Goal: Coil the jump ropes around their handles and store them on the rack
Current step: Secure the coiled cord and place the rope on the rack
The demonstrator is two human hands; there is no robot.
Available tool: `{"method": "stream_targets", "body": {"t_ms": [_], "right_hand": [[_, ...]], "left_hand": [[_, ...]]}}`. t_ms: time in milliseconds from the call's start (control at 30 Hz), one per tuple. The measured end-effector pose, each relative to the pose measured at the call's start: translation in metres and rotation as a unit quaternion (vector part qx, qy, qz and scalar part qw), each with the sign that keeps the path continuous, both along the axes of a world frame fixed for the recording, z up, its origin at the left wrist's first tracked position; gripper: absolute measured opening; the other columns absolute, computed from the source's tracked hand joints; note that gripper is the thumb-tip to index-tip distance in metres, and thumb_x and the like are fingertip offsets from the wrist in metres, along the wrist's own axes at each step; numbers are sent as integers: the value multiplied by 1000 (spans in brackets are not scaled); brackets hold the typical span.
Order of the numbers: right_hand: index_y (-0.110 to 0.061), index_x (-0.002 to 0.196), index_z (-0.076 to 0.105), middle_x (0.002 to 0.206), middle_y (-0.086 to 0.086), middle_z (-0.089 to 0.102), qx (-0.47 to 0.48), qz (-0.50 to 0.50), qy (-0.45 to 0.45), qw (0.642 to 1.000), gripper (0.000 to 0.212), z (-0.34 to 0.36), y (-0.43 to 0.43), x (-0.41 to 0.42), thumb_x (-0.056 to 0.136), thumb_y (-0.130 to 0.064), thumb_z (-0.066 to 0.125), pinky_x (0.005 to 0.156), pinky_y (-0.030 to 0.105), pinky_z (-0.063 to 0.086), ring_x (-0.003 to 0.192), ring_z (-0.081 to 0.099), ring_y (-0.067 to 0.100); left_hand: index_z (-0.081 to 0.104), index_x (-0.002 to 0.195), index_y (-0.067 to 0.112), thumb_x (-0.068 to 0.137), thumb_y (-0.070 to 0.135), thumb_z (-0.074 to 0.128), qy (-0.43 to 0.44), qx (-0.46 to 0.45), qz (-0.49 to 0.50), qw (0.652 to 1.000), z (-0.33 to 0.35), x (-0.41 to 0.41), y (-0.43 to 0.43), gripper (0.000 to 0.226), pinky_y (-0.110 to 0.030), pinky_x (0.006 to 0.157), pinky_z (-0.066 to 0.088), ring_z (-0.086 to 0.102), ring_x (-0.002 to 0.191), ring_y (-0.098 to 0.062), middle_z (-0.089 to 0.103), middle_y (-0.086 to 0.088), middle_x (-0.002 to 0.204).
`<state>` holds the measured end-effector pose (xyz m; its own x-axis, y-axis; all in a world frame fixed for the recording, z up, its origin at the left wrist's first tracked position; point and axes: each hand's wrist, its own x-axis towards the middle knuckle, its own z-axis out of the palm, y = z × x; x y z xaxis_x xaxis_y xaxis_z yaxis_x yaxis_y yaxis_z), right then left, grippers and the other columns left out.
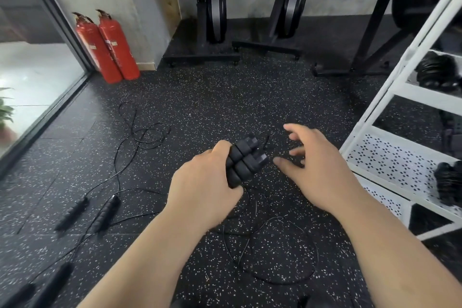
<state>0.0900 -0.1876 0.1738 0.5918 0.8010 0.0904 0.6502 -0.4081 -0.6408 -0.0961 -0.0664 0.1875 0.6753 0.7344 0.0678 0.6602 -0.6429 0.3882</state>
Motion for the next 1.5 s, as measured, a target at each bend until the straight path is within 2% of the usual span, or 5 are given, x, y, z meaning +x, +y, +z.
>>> {"method": "stream_targets", "body": {"t_ms": [333,1067,1200,1333,1500], "right_hand": [[-40,111,69,108,-28,69,85,90,46,991,11,17,-1,-17,101,-35,68,78,6,39,100,60,-13],[-46,135,62,137,-27,56,130,76,73,986,33,16,-2,-9,105,-53,51,101,26,46,129,55,-1],[-39,118,69,99,-13,73,97,58,91,989,41,16,-2,-9,111,-54,32,73,23,49,83,67,3],[-45,87,61,66,-4,58,120,42,73,989,36,16,2,-14,114,-48,36,66,37,50,61,58,11],[-39,119,74,83,-23,70,129,-3,51,990,25,12,11,-34,111,-41,50,69,10,43,78,63,-4]], "left_hand": [[38,108,35,82,44,69,-3,20,9,1000,-4,1,-1,41,-35,66,43,55,78,-21,53,13,87],[39,98,38,83,56,70,-42,-34,-1,999,-1,5,-6,39,-36,67,52,61,74,-15,63,13,84],[52,92,37,82,53,78,-100,-153,-13,983,2,5,-4,33,-25,58,44,59,63,-3,65,14,75],[66,94,27,82,39,87,-222,-324,15,919,-2,10,-5,27,-24,64,47,55,62,-6,63,14,69],[72,108,18,76,28,94,-407,-576,119,699,-4,20,-9,40,-44,86,54,69,89,-24,76,-6,97]]}}
